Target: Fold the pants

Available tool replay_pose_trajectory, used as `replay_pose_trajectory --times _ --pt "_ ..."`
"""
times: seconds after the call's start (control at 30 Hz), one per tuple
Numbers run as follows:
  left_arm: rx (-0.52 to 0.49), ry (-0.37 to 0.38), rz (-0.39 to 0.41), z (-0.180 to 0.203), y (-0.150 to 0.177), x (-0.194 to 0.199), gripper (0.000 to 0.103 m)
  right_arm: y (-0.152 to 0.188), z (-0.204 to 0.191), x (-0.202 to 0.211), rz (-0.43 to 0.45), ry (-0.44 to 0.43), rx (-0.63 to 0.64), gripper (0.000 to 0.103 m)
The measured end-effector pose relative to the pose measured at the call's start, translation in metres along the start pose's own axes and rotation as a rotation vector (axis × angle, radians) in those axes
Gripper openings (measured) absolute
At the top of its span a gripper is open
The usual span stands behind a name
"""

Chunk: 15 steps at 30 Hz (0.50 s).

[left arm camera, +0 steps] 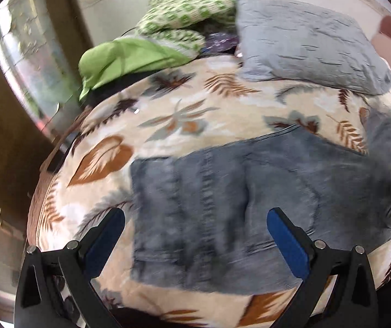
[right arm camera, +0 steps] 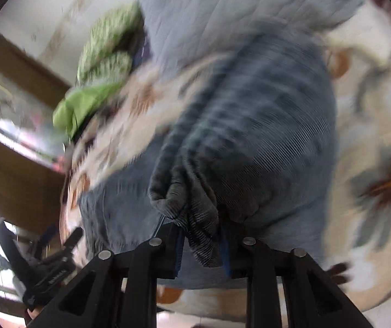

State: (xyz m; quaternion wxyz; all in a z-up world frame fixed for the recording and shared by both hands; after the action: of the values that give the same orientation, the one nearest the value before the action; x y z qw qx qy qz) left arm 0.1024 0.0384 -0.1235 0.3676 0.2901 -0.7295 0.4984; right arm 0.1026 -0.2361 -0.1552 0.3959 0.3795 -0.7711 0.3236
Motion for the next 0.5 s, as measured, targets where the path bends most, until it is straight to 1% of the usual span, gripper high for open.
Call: replay_pose_trajectory --times 0.1,0.13,0.17,0.2,0.27,0.3,0.33,0.37,0.4,0.43,0.47,0.5 --pt "0.021 -0.003 -0.031 -0.013 0.014 -0.01 0.103 0.025 -0.007 -0.037 -0.102 0.018 0.038 0.035" --pt "0.024 -0.004 -0.04 -0.014 0.016 -0.013 0.103 0.033 -0.005 -0.044 -0.119 0.035 0.053 0.036" --pt "0.027 -0.003 -0.045 -0.014 0.017 -0.015 0.103 0.037 -0.004 -0.047 -0.116 0.049 0.07 0.036" --pt "0.028 0.003 -0.047 -0.012 0.016 -0.016 0.103 0.041 -0.003 -0.045 -0.112 0.043 0.085 0.036" --pt "0.023 0.012 -0.038 -0.006 0.011 -0.015 0.103 0.043 -0.004 -0.032 -0.111 -0.016 0.086 0.036" --pt "0.017 0.016 -0.031 -0.002 0.007 -0.013 0.103 0.044 -0.002 -0.022 -0.113 -0.071 0.081 0.036" --pt "0.007 0.025 -0.022 0.005 0.002 -0.012 0.103 0.045 -0.002 -0.006 -0.117 -0.155 0.079 0.038" --pt "-0.004 0.037 -0.015 0.015 -0.004 -0.009 0.103 0.044 -0.002 0.003 -0.112 -0.194 0.084 0.051" --pt "-0.019 0.05 -0.007 0.025 -0.01 -0.008 0.103 0.042 0.0 0.021 -0.082 -0.257 0.098 0.068" --pt "-0.031 0.059 -0.001 0.034 -0.015 -0.006 0.103 0.037 -0.002 0.03 -0.048 -0.288 0.098 0.074" --pt "-0.047 0.07 0.006 0.047 -0.02 -0.005 0.103 0.028 0.007 0.044 0.018 -0.314 0.083 0.079" --pt "-0.064 0.081 0.011 0.061 -0.026 -0.005 0.103 0.023 0.017 0.05 0.061 -0.308 0.063 0.079"
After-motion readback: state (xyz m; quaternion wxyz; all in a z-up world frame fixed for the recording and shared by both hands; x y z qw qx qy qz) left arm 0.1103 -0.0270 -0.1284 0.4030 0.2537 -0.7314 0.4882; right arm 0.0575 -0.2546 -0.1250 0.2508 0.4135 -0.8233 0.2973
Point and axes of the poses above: each gripper's, at about its wrist camera, not at the fingertips, and x roughly against the way its jaws point, z to its right, y to its underside, the point moved 8 cm from there along -x, roughly the way its jaws point, and after that the axes turned 11 degrees about -x, right-handed, at the moved point
